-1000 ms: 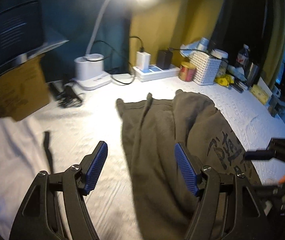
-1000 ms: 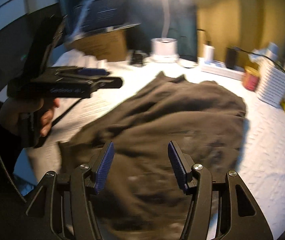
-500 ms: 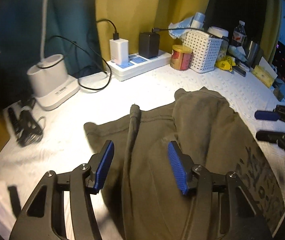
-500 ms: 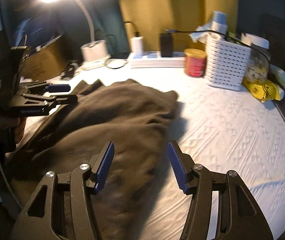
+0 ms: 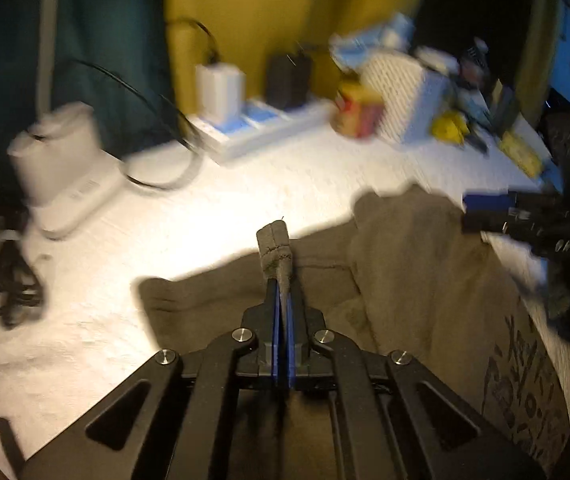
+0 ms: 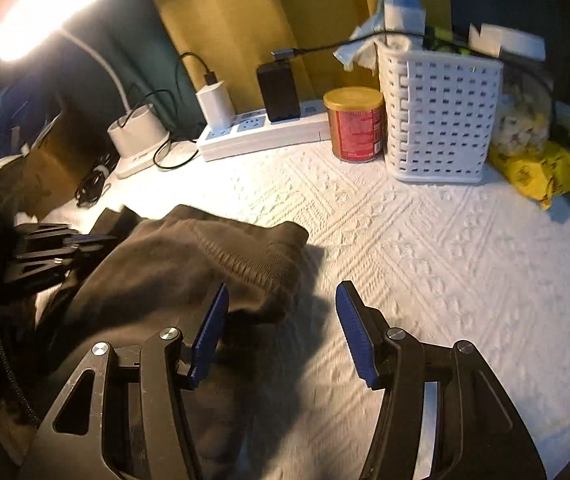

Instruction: Fold small clothes

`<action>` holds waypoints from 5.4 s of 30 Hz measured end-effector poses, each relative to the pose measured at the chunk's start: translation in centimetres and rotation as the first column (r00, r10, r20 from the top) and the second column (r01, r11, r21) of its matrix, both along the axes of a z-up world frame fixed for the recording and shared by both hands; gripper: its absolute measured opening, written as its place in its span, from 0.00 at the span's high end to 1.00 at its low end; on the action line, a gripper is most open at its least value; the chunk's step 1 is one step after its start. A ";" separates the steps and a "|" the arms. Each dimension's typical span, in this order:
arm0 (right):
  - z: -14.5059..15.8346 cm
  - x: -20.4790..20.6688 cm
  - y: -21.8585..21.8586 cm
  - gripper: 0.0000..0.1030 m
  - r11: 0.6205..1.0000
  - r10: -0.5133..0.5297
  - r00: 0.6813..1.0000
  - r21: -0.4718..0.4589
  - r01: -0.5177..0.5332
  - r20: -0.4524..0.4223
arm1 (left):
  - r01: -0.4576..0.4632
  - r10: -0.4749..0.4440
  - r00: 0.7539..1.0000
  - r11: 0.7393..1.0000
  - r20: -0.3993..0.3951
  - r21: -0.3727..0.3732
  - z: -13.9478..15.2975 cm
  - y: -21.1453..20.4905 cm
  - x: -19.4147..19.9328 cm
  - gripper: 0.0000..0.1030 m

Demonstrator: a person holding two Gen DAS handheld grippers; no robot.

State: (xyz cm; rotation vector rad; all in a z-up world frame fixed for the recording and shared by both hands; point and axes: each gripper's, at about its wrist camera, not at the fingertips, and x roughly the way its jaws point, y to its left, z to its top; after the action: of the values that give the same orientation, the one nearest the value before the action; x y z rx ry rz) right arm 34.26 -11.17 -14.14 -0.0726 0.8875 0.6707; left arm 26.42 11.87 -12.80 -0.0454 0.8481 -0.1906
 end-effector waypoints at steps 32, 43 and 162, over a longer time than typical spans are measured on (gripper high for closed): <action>-0.5 0.7 3.5 0.64 0.999 0.013 0.999 -0.046 -0.011 0.037 | -0.103 0.098 0.992 0.993 -0.079 -0.061 -1.2 1.8 -3.8 0.97; -0.6 -1.2 3.1 0.47 0.997 0.000 0.999 -0.073 0.004 0.052 | -0.196 0.190 0.977 0.979 -0.097 -0.058 -0.3 3.9 -5.3 0.87; 2.0 -16.8 -8.0 0.68 0.995 -0.092 0.996 -0.031 0.092 -0.002 | -0.024 0.024 1.000 1.000 -0.014 0.015 2.5 -3.4 -13.1 0.44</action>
State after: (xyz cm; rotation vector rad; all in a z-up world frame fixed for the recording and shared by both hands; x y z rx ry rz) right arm 17.41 -19.18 -12.16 -0.0583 0.8992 0.5714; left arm 13.30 8.46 -10.35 -0.0432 0.8626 -0.1615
